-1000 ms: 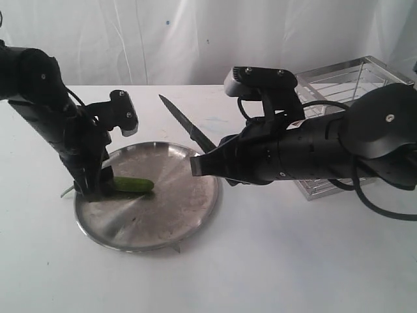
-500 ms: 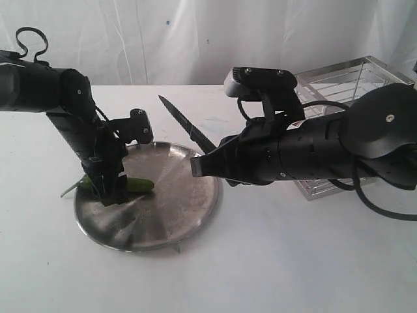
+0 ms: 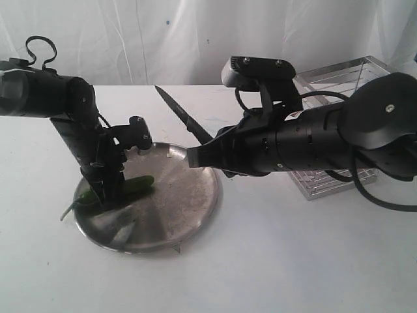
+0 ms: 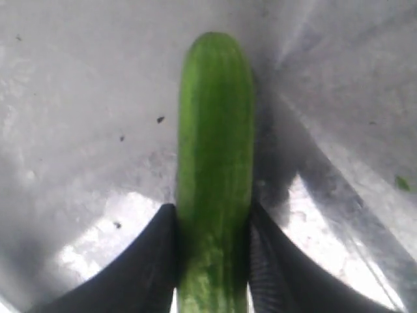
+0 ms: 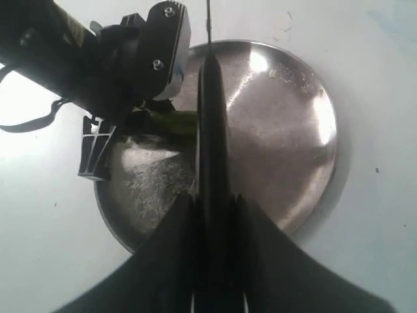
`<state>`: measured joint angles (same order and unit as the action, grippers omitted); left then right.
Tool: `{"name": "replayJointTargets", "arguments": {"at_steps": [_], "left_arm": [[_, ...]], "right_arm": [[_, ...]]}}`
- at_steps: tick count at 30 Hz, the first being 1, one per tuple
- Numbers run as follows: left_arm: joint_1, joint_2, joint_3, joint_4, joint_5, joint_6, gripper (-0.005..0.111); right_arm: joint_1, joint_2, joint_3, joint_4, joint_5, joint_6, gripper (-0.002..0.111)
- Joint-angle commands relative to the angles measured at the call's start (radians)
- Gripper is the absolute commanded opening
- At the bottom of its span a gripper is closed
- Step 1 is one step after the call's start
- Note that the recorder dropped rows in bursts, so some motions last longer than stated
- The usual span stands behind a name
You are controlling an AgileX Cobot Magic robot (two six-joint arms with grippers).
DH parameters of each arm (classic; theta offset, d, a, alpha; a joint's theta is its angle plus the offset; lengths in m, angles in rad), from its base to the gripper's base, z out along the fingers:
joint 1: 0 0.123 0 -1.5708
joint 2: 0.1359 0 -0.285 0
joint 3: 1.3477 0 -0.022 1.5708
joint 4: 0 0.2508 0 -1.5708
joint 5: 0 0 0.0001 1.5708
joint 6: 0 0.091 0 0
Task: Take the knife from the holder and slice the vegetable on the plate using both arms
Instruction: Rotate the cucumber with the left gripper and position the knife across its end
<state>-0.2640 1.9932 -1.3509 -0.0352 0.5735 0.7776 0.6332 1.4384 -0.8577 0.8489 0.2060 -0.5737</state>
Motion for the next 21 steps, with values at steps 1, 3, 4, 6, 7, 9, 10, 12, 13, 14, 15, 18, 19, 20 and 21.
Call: {"name": "replayJointTargets", "arguments": {"at_steps": [1, 3, 4, 6, 7, 9, 10, 12, 13, 14, 15, 18, 19, 20, 21], "left_arm": [[0.003, -0.071, 0.0, -0.004, 0.063, -0.144, 0.0], [0.003, -0.114, 0.0, -0.018, 0.087, -0.24, 0.0], [0.003, -0.13, 0.0, -0.038, 0.101, -0.294, 0.0], [0.003, -0.153, 0.0, -0.101, 0.146, -0.373, 0.0], [0.003, -0.156, 0.005, -0.128, 0.17, -0.382, 0.0], [-0.001, -0.155, 0.03, -0.203, 0.204, -0.382, 0.0], [-0.004, -0.153, 0.051, -0.224, 0.204, -0.387, 0.0], [-0.011, -0.151, 0.106, -0.251, 0.152, -0.401, 0.0], [-0.014, -0.151, 0.132, -0.251, 0.12, -0.42, 0.0], [-0.017, -0.151, 0.155, -0.246, 0.09, -0.442, 0.0], [-0.017, -0.151, 0.171, -0.248, 0.068, -0.457, 0.0], [-0.017, -0.151, 0.207, -0.248, 0.03, -0.482, 0.0], [-0.017, -0.151, 0.211, -0.246, 0.025, -0.494, 0.0], [-0.017, -0.151, 0.212, -0.246, 0.025, -0.499, 0.002], [-0.017, -0.151, 0.212, -0.248, 0.025, -0.504, 0.005]], "right_arm": [[-0.006, -0.01, -0.006, -0.038, 0.005, -0.008, 0.0], [-0.006, -0.01, -0.006, -0.047, 0.027, -0.008, 0.0], [-0.006, -0.01, -0.006, -0.063, 0.041, -0.008, 0.0], [-0.006, -0.01, -0.006, -0.1, 0.07, -0.008, 0.0], [-0.006, -0.008, -0.006, -0.124, 0.081, -0.006, 0.0], [-0.006, -0.002, -0.006, -0.17, 0.103, -0.006, 0.0], [-0.006, 0.004, -0.006, -0.208, 0.117, -0.006, 0.0], [-0.006, 0.018, -0.006, -0.281, 0.144, 0.021, 0.0], [-0.006, 0.03, -0.008, -0.331, 0.156, 0.033, 0.0], [-0.006, 0.035, -0.008, -0.351, 0.158, 0.038, 0.0], [-0.006, 0.041, -0.008, -0.381, 0.16, 0.047, 0.0], [-0.006, 0.059, -0.02, -0.454, 0.175, 0.059, 0.0], [-0.006, 0.07, -0.033, -0.474, 0.192, 0.062, 0.0], [-0.006, 0.078, -0.042, -0.484, 0.204, 0.062, 0.0], [-0.006, 0.087, -0.052, -0.489, 0.216, 0.062, 0.0]]}}
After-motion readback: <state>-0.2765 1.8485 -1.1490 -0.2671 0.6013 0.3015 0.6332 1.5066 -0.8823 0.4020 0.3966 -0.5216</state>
